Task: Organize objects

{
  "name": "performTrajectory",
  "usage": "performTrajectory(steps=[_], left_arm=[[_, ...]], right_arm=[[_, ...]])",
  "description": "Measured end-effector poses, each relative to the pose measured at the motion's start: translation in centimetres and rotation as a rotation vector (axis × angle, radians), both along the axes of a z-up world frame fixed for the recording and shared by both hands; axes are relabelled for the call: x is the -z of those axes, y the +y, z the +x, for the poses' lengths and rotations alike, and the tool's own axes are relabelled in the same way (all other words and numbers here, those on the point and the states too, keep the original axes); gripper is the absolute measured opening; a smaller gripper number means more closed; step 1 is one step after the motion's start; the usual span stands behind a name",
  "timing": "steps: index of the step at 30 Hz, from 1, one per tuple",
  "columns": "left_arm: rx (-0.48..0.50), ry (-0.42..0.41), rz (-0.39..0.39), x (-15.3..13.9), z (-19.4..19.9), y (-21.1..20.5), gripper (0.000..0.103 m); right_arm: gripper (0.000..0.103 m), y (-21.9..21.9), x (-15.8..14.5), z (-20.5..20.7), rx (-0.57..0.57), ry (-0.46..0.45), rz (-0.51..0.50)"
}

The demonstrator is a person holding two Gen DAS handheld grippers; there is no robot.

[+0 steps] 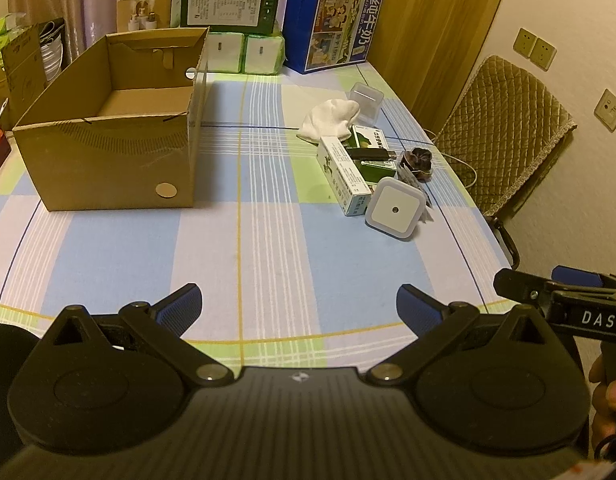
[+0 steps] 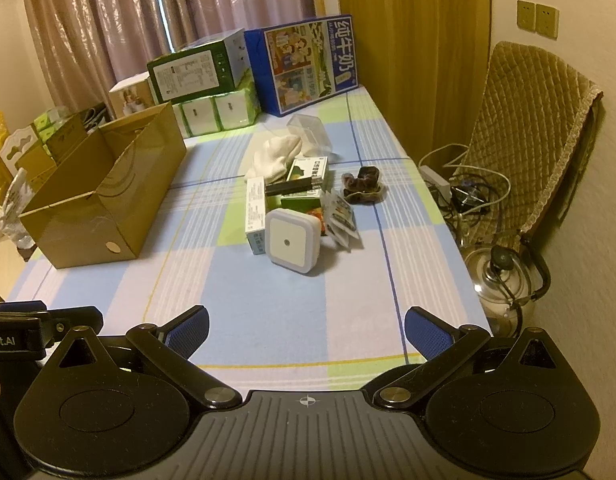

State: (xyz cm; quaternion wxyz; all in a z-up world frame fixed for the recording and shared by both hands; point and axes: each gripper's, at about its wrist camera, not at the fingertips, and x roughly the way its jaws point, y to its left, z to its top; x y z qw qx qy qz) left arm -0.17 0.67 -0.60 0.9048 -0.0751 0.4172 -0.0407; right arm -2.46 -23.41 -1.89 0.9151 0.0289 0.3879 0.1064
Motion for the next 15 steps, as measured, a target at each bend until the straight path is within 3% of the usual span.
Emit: performTrajectory(steps=[15], left_arm=[[0.013, -0.015, 0.001, 0.0, 2.7, 0.2, 0.102]], right_arm=[[0.101, -0.6, 0.5, 1.2, 0.039, 0.001, -0.002]])
